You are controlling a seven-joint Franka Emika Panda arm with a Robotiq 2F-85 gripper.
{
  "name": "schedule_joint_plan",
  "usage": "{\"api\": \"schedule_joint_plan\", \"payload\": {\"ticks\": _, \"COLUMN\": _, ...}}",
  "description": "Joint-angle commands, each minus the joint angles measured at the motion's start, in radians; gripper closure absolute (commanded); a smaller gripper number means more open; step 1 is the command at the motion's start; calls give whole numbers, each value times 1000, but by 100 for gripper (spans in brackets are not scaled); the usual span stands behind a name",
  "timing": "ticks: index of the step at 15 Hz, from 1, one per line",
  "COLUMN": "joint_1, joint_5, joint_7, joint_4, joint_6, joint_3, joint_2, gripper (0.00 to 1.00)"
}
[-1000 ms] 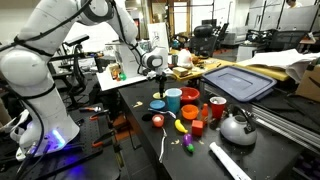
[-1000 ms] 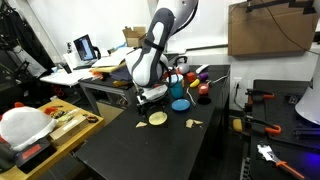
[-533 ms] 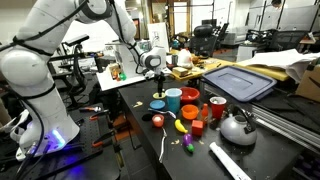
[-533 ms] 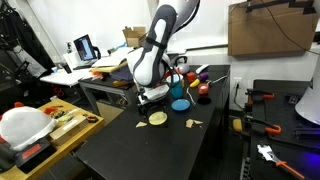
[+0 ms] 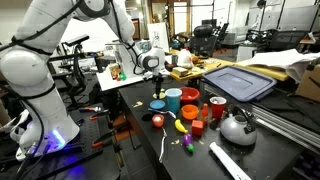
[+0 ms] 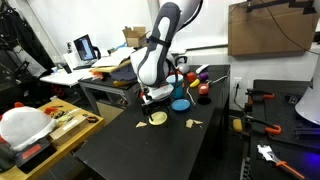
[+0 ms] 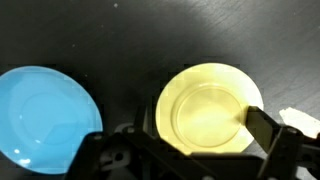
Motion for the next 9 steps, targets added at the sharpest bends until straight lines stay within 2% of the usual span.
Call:
{"api": "schedule_joint_plan", "payload": {"ticks": 1, "joint_1": -12, "joint_5": 19, "joint_7": 0, "joint_4": -47, "joint_6": 30, "joint_3": 17, "joint_2": -36, "gripper": 0}}
{"api": "schedule_joint_plan", "payload": {"ticks": 9, "joint_1": -10, "joint_5": 21, "joint_7": -3, "joint_4": -54, "joint_6": 47, "joint_3": 23, "joint_2": -43, "gripper": 0}}
